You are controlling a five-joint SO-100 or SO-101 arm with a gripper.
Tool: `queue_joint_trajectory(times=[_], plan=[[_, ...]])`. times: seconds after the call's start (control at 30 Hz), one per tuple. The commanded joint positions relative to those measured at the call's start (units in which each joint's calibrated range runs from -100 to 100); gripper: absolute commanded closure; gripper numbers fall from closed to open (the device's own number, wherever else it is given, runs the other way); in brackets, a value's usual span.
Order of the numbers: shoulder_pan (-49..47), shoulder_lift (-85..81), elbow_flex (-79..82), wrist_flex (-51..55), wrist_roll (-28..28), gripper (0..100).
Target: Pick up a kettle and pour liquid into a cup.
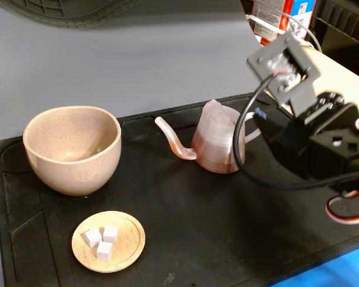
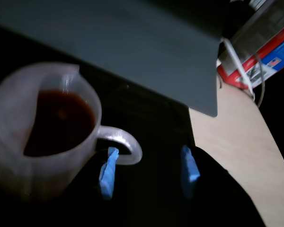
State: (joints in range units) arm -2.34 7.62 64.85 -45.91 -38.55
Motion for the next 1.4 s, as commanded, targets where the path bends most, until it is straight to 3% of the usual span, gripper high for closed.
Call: queue_joint_trajectory(times=[0.0,1.37], plan=[[0.33,2.11,-2.14,-1.35,0.27,82],[1.16,11.15,-9.68,-4.81,0.32,82]])
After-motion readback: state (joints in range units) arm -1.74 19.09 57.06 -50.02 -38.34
